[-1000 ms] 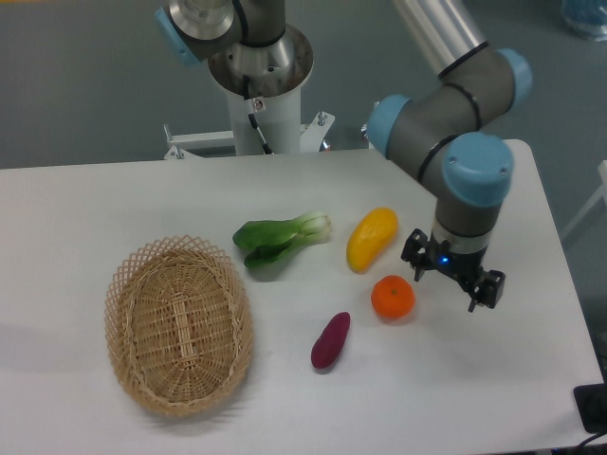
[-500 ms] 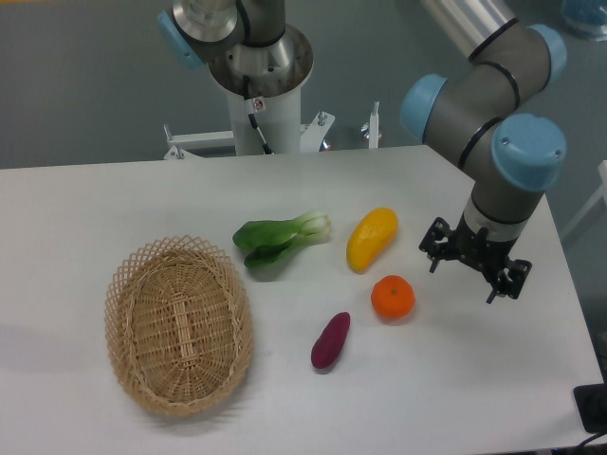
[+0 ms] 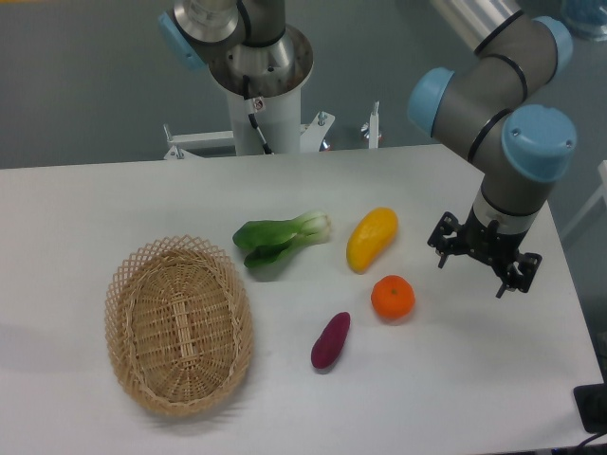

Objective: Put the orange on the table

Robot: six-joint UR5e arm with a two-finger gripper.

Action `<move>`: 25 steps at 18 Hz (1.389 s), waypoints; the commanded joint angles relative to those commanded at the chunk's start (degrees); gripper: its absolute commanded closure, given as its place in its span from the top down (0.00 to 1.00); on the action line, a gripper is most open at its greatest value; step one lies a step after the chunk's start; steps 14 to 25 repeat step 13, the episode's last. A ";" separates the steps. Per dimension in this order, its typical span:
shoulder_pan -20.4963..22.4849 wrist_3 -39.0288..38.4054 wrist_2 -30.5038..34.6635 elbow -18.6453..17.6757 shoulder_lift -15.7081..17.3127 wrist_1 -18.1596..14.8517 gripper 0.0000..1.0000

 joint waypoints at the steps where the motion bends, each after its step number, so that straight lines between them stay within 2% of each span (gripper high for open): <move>1: 0.00 0.00 0.00 -0.09 0.09 0.17 1.00; 25: -0.18 -0.09 0.09 -0.35 0.00 0.62 1.00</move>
